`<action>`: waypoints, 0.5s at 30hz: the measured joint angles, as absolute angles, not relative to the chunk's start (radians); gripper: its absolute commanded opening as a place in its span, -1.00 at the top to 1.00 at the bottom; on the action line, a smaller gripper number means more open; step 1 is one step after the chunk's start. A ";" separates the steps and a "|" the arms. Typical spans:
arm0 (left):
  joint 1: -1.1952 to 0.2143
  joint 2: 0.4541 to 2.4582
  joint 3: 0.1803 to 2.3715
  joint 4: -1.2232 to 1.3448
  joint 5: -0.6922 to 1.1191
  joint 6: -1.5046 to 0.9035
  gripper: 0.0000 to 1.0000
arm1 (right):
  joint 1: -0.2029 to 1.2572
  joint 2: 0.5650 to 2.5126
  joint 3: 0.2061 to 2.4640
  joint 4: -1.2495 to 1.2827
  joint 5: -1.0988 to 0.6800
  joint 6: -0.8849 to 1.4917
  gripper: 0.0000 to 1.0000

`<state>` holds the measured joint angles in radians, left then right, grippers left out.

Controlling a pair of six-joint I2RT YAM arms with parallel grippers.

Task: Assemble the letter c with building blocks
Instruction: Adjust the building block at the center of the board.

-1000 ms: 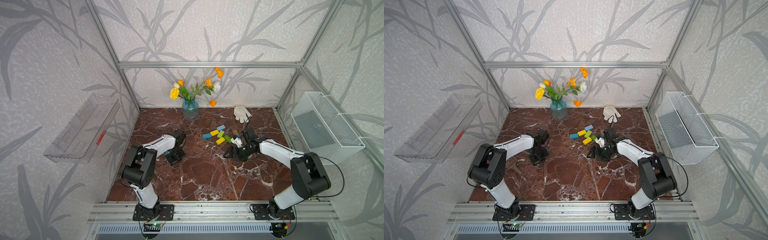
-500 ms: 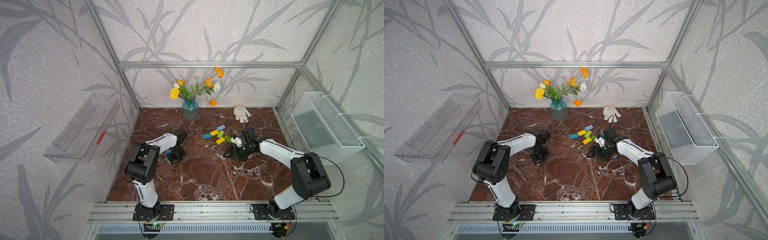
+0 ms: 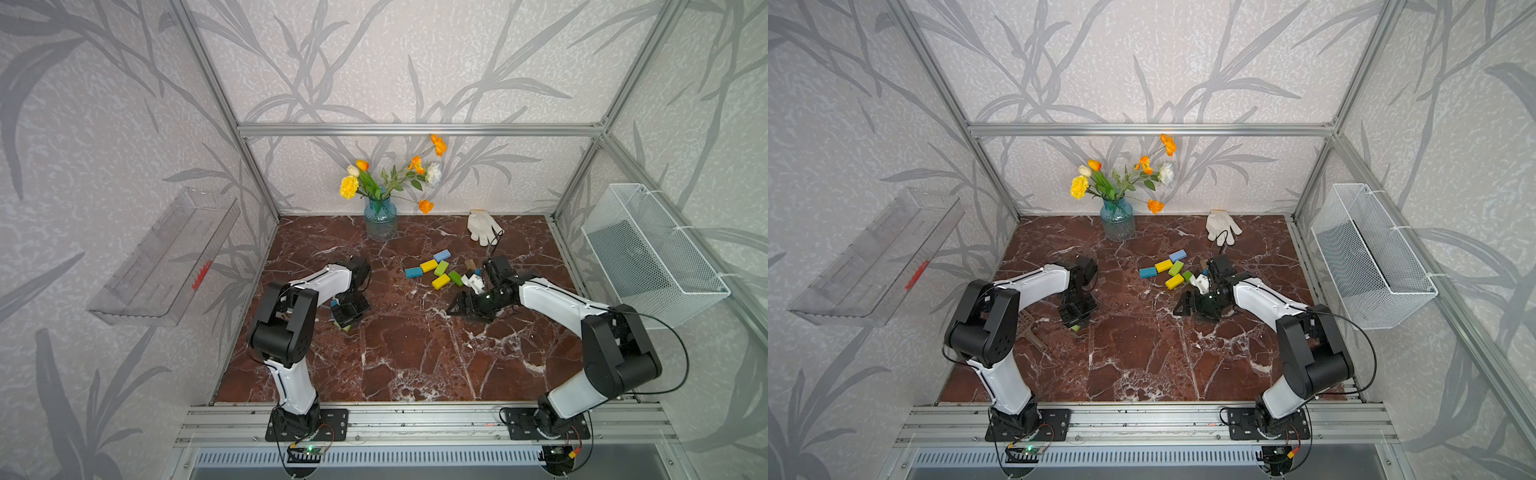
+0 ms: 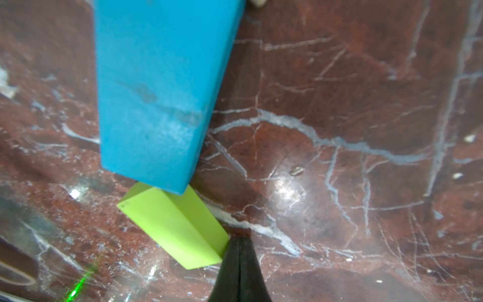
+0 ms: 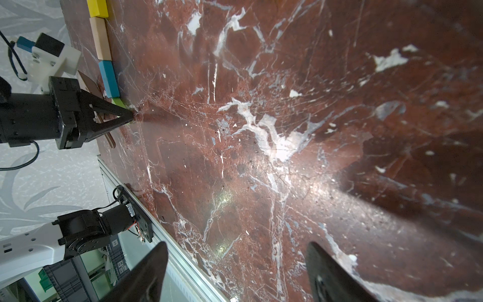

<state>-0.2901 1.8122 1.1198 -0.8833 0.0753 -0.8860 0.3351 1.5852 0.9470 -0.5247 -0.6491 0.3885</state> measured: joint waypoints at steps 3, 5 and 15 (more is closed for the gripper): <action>-0.280 1.812 1.120 -0.884 0.073 -0.878 1.00 | 0.335 1.585 0.947 -0.525 -0.649 0.389 -0.63; -0.274 1.812 1.120 -0.884 0.072 -0.871 1.00 | 0.335 1.585 0.947 -0.525 -0.649 0.389 -0.64; -0.279 1.810 1.131 -0.888 0.073 -0.838 1.00 | 0.335 1.585 0.947 -0.524 -0.649 0.396 -0.64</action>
